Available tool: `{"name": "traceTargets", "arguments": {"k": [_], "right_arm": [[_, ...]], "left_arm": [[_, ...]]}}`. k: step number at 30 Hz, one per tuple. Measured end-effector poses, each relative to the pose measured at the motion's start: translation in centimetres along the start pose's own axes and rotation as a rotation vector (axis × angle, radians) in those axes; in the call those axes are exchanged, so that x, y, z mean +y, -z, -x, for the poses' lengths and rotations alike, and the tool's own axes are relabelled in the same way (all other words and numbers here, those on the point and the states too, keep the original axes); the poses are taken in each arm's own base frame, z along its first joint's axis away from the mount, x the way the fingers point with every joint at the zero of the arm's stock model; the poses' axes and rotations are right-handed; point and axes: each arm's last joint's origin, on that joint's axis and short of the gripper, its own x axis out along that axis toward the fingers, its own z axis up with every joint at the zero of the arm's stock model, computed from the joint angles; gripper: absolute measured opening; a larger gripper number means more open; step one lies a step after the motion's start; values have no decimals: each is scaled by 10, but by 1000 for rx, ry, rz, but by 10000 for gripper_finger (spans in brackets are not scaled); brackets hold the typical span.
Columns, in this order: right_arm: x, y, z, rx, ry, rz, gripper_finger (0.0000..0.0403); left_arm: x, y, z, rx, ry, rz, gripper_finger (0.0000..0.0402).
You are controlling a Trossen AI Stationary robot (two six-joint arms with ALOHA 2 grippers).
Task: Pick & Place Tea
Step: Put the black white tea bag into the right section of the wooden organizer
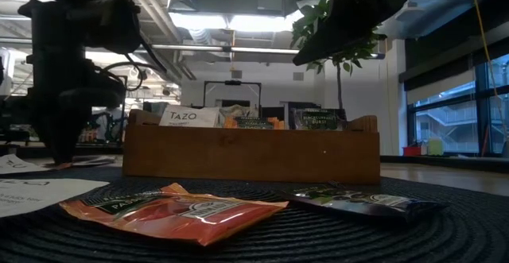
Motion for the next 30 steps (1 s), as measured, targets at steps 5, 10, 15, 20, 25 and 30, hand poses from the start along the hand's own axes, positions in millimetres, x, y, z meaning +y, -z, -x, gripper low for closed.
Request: {"name": "traceTargets", "arguments": {"k": [5, 10, 15, 20, 25, 30], "right_arm": [[0, 0, 0, 1, 0, 0, 188], [0, 0, 0, -1, 0, -1, 188], [0, -3, 0, -26, 0, -11, 188], [0, -8, 0, -85, -1, -47, 188], [1, -14, 1, -143, -39, -49, 188], [5, -20, -2, -223, -149, 34, 188]], "left_arm": [[2, -1, 8, -25, -11, -68, 4], [0, -11, 40, -167, -70, -150, 3], [-14, -22, 70, -424, -73, -323, 2], [-43, -22, 85, -701, -31, -711, 2], [-74, -11, 100, -970, 81, -1132, 2], [-93, -2, 123, -1224, 260, -1358, 3]]}}
